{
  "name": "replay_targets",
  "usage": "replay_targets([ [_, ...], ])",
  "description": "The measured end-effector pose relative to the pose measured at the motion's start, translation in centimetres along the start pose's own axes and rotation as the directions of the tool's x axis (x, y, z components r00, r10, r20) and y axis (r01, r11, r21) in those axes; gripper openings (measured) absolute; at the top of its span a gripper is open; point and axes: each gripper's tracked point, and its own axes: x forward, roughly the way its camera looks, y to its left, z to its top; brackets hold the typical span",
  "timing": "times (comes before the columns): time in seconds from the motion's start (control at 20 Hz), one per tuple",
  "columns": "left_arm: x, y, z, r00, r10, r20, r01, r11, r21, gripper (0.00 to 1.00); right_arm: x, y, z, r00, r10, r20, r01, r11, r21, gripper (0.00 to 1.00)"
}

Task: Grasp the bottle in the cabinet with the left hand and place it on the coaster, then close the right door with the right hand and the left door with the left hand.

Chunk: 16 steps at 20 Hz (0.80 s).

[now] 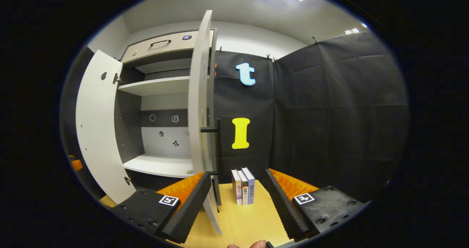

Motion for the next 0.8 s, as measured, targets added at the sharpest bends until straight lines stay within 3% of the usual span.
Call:
replay_targets([
  [0.3,0.8,-0.1,0.3,1.0,0.01,0.008,-0.01,1.0,0.002,0.95,5.1,-1.9,0.2,1.0,-0.025,-0.002,0.025,1.0,0.012,0.98],
  [0.8,-0.4,1.5,-0.5,0.999,0.049,-0.006,-0.049,0.998,0.031,0.95,5.0,-0.1,0.4,1.0,0.008,0.006,-0.008,1.0,0.022,0.96],
])
